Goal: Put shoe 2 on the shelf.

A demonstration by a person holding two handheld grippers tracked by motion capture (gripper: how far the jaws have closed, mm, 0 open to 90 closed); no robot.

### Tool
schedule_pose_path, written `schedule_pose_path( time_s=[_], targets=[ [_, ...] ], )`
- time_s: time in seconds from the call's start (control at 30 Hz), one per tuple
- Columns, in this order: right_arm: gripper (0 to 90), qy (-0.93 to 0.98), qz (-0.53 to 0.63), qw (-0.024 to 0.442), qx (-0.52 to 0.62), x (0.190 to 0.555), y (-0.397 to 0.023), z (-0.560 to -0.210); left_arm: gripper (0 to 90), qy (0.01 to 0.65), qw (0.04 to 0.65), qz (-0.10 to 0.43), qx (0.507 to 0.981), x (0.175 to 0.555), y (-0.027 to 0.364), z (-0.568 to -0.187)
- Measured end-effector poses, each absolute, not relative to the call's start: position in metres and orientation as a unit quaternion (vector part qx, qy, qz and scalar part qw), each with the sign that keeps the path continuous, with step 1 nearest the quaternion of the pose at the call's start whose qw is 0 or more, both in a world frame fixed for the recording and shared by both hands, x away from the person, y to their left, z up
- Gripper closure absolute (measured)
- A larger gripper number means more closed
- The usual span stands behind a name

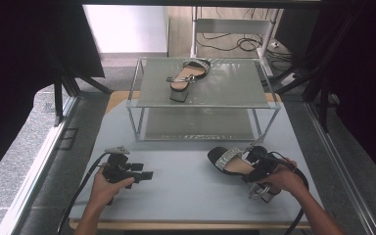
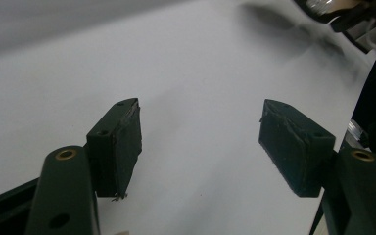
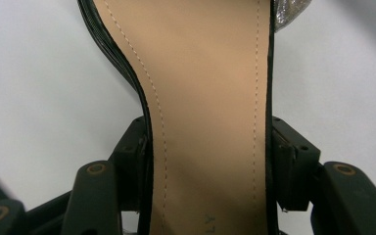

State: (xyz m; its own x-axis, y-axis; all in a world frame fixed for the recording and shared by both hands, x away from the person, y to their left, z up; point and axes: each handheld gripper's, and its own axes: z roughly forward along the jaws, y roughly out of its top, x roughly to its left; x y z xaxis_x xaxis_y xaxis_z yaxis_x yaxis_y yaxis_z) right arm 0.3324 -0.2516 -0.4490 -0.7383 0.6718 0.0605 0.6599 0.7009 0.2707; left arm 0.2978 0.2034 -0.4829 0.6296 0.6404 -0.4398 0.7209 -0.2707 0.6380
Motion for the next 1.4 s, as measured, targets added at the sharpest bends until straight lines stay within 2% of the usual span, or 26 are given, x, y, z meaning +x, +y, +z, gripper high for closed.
schedule_pose_path(
  time_s=[0.6, 1.03, 1.4],
  targets=[
    [42.8, 0.905, 0.229, 0.038, 0.357, 0.31, -0.261, -0.346, 32.7, 0.432, 0.426, -0.045, 0.794, 0.299, 0.206, -0.484],
    [42.8, 0.892, 0.281, 0.039, 0.352, 0.334, -0.246, -0.296, 32.7, 0.432, 0.424, -0.041, 0.795, 0.3, 0.208, -0.484],
    [42.9, 0.887, 0.286, 0.036, 0.36, 0.362, -0.231, -0.276, 32.7, 0.429, 0.426, -0.043, 0.796, 0.3, 0.21, -0.484]
  ],
)
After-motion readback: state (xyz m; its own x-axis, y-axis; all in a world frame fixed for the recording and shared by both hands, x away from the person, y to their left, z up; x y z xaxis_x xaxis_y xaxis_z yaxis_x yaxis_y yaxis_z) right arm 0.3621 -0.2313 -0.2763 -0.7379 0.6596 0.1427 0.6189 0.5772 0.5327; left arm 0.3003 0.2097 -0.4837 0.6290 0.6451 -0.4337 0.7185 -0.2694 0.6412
